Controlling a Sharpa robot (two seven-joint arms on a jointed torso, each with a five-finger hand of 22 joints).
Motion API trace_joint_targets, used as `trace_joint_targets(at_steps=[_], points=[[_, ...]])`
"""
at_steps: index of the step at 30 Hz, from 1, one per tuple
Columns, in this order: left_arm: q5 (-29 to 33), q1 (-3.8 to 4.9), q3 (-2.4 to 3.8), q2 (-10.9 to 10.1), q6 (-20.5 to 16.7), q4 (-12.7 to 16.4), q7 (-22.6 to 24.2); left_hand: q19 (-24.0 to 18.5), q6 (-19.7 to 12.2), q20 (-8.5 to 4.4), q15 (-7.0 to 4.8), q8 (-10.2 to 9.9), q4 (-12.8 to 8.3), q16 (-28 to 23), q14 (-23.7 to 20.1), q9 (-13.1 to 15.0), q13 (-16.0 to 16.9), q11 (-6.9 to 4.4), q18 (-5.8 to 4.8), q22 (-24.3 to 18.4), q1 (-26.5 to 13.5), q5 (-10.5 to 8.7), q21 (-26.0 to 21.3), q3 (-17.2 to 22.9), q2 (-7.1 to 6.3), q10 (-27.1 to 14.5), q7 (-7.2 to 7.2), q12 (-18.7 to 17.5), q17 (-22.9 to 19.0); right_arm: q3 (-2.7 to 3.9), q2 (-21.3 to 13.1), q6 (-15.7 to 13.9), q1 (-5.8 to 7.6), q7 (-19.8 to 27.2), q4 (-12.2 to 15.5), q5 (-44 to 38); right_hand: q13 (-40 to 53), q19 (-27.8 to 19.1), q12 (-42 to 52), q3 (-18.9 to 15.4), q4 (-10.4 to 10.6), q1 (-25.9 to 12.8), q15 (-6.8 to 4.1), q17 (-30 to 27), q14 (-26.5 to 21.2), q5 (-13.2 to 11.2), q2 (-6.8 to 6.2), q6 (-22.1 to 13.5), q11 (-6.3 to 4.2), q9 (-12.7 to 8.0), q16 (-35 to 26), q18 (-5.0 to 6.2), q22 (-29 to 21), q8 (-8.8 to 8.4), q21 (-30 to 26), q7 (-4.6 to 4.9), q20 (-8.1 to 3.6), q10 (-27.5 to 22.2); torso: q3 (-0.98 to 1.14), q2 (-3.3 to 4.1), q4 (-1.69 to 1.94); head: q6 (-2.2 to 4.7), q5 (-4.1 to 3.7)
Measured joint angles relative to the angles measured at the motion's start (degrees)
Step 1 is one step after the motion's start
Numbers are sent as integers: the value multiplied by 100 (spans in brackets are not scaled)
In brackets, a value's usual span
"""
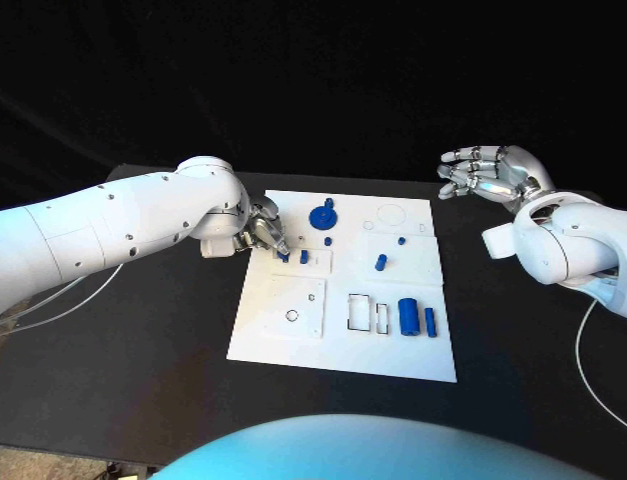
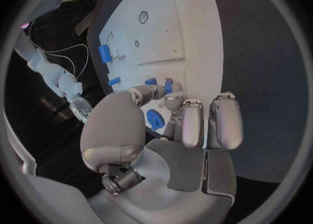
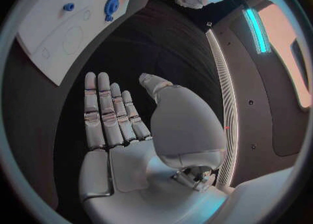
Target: Assemble the parts on the task board
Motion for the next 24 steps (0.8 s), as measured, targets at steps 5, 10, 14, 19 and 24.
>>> trace_joint_targets(at_steps=[5, 10, 14, 19, 24], points=[[0, -2, -1, -12, -7, 4, 0, 0, 0, 0, 0, 0, 0, 0, 0, -1, 0, 0, 0, 0, 0, -1, 0, 0, 0, 0, 0, 0, 0, 0, 0, 0, -5, 0, -3, 1, 0, 0, 0, 0, 0, 0, 0, 0, 0, 0, 0, 0, 1, 0, 0, 0, 0, 0, 0, 0, 0, -1, -1, -2, -3, -6, 8], [0, -2, -1, -15, -11, 6, 2, 0, 0, 0, 0, 0, 0, 0, 0, -1, 0, 1, 0, -1, 0, -3, 0, 0, 0, -1, 0, 0, 0, 0, -2, 1, -7, -2, -5, 2, 0, 0, 0, 0, 0, 0, 0, 0, 0, 0, 0, 0, 0, 0, 0, 0, 0, 0, 0, 0, 0, 0, 3, -1, -6, 1, 9], [0, -2, -1, -16, -12, 7, 7, 0, 0, 0, 0, 0, -16, 0, 0, -1, 0, 1, 0, 10, 0, -7, 21, -16, 0, -1, 0, 0, -1, 0, -1, 2, -9, -3, -6, 2, 0, 0, 0, 0, 0, 0, 0, 0, 0, 0, 0, 0, 0, -5, 0, 0, 0, 0, 0, 0, 0, 0, 3, 1, -5, 0, 8], [1, -2, 0, -16, -10, 16, 11, 0, 0, 0, 0, 0, -25, 0, 0, -1, 5, 0, 0, 33, 0, -7, 21, -25, 0, 0, 0, 0, -1, 0, 2, 3, -10, -4, -9, 3, 1, 0, 0, 0, 0, 0, 0, 0, 0, 0, 0, 0, 0, -5, 0, 0, 0, 0, 0, 0, 0, 0, 3, 2, -5, -11, 8], [-7, -11, -6, -18, -6, 34, 14, 0, 0, 0, 0, 0, -32, 0, 0, -1, 9, -19, 0, 34, 0, -10, 21, -32, 0, 20, 0, 0, -1, 0, 3, 3, -14, -4, -12, 3, 1, 0, 0, 0, 0, 0, 0, 0, 0, 0, 0, 0, 0, -5, 0, 0, 1, 0, 0, 0, 0, 0, 3, 2, -5, -11, 8]])
